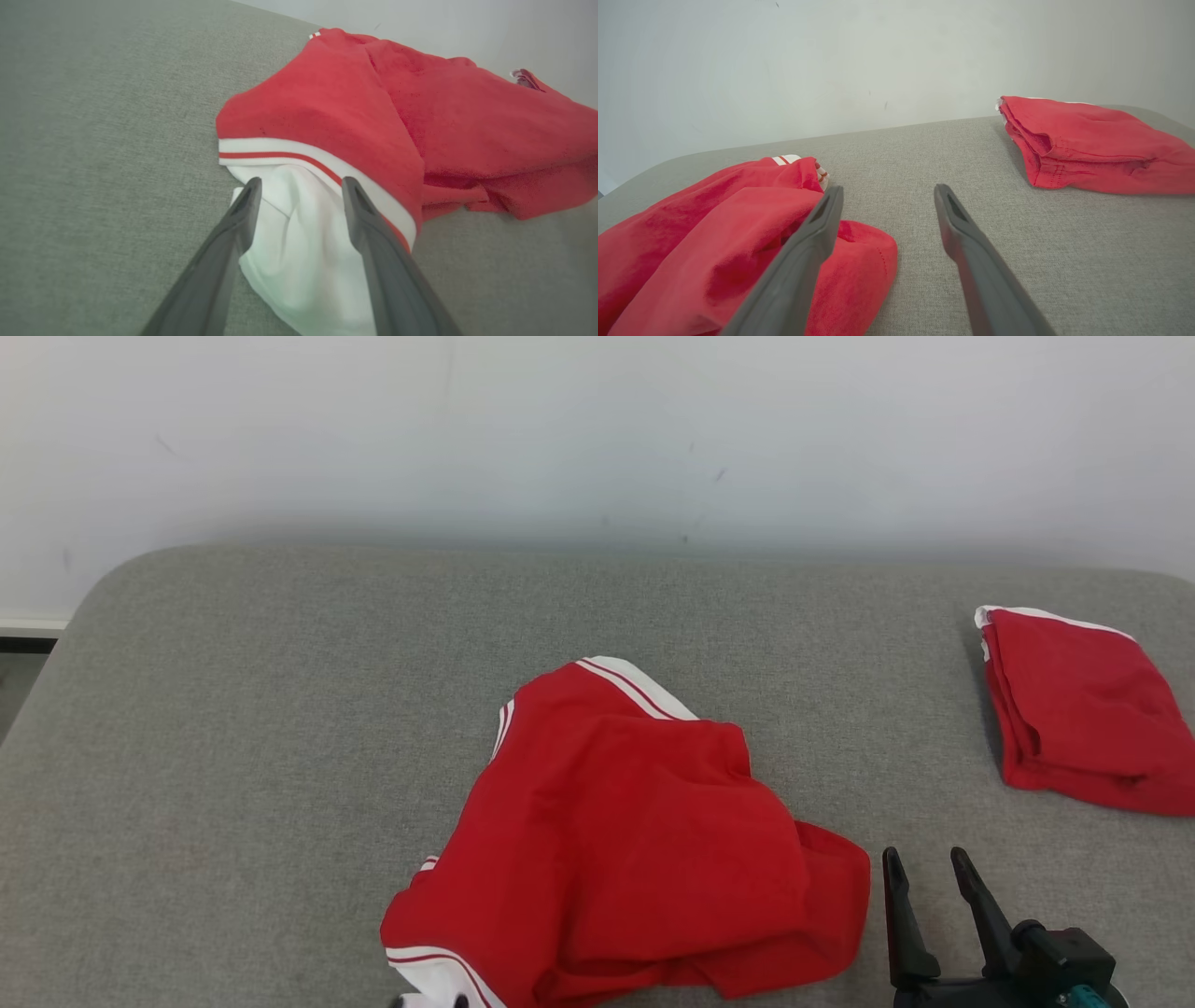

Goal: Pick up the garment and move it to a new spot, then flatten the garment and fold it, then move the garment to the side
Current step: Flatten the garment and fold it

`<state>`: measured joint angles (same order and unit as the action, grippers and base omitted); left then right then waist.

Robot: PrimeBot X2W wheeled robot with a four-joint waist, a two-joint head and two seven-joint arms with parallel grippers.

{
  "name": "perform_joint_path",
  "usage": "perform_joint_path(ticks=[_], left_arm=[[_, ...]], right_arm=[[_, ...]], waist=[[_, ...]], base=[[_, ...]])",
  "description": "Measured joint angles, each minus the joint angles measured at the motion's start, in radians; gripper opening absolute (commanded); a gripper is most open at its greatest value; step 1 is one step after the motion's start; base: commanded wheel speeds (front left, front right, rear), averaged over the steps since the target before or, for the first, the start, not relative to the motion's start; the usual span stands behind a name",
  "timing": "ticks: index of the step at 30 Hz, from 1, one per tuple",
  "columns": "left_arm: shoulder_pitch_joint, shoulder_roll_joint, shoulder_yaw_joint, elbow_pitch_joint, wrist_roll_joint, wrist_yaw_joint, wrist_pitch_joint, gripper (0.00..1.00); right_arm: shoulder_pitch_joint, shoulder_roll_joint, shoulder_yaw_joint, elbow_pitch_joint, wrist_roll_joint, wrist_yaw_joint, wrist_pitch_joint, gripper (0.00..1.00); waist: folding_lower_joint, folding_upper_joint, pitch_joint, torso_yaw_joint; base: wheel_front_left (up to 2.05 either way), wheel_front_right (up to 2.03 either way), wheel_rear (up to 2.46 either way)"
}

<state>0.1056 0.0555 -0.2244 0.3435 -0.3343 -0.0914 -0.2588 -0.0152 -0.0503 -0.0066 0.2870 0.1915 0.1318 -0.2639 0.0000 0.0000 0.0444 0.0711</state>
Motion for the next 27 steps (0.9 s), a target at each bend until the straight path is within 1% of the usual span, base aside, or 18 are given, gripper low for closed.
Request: perform_joint_path(ticks=[5,9,12,18,24,26,27], left_arm=[[-0.003,0.006,0.066,-0.136,0.002,0.0,-0.004,1.0],[-0.04,0.028,0.1,-0.139,0.022,-0.006,-0.004,1.0],[-0.114,0.054,0.117,-0.092,0.035,-0.012,-0.004,1.0],[-0.229,0.074,0.139,0.054,0.032,-0.015,-0.004,1.0],[-0.298,0.082,0.135,0.222,0.024,-0.023,-0.004,1.0],[-0.315,0.085,0.128,0.266,0.024,-0.024,-0.004,1.0],[-0.315,0.085,0.128,0.266,0.024,-0.024,-0.004,1.0]], right_arm=[[0.007,0.0,0.008,0.006,0.0,0.0,0.0,1.0],[0.011,0.0,0.02,0.01,0.0,0.0,0.0,1.0],[0.009,0.0,0.024,0.015,-0.001,0.0,0.0,1.0],[-0.007,0.001,0.022,0.02,-0.017,0.0,0.0,1.0],[-0.022,0.0,0.016,0.019,-0.018,0.0,0.0,1.0],[-0.025,0.0,0.013,0.018,-0.018,0.0,0.0,1.0],[-0.025,0.0,0.013,0.018,-0.018,0.0,0.0,1.0]], waist=[[0.0,-0.0001,-0.003,-0.004],[0.0,-0.0001,-0.003,-0.017],[0.0,0.0,0.0,-0.033],[0.0,0.0,0.015,-0.074],[0.0001,0.0,0.044,-0.113],[0.0001,0.0,0.056,-0.122],[0.0001,0.0,0.056,-0.122]], base=[[0.0,0.0,0.0],[0.0,0.0,0.0],[0.0,0.0,0.0],[0.0,0.0,0.0],[0.0,0.0,0.0],[0.0,0.0,0.0],[0.0,0.0,0.0]])
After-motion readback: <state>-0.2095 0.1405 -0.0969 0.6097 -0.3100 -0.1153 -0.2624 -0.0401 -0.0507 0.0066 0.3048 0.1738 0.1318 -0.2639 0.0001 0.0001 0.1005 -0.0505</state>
